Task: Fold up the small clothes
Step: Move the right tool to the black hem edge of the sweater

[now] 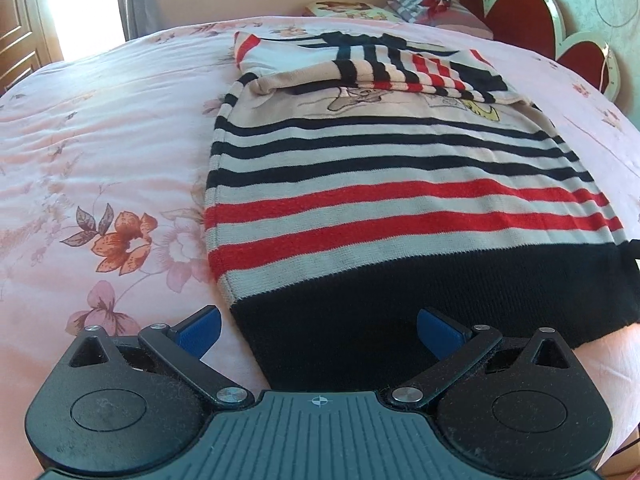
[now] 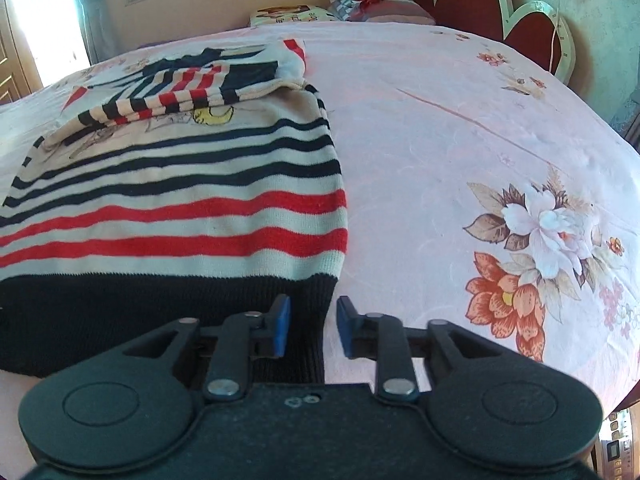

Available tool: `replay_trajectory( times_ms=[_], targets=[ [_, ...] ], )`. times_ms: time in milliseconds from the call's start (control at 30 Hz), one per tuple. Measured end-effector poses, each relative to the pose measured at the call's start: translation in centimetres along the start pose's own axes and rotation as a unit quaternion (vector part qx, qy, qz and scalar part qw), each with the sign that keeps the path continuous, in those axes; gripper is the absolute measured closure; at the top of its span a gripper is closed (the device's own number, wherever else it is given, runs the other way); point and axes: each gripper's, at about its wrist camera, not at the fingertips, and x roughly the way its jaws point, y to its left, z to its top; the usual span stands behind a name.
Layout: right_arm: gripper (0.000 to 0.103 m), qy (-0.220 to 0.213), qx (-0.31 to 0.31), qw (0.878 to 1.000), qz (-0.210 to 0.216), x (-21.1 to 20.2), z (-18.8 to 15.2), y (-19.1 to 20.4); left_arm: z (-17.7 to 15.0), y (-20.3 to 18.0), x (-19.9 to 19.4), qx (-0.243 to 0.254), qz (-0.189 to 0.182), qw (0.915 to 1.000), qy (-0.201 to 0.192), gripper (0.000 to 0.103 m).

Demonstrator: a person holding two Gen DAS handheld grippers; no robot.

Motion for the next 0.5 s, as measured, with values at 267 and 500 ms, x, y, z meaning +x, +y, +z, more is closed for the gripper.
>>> replay_trajectory(
  times_ms=[267,500],
  targets=[
    [0.065,-0.033,-0.032,0.998,0.041,1.2,3.8,3.9,5.1,-1.0,1.2,-0.015,-0.023,0.9991,-0.033,0.0],
    [0.065,-0.018,-0.059,0.996,0.067,5.1,6.0,7.8,7.7,-2.8,5.4,-0.014,-0.013,0.9997,-0.015,0.0]
  ],
)
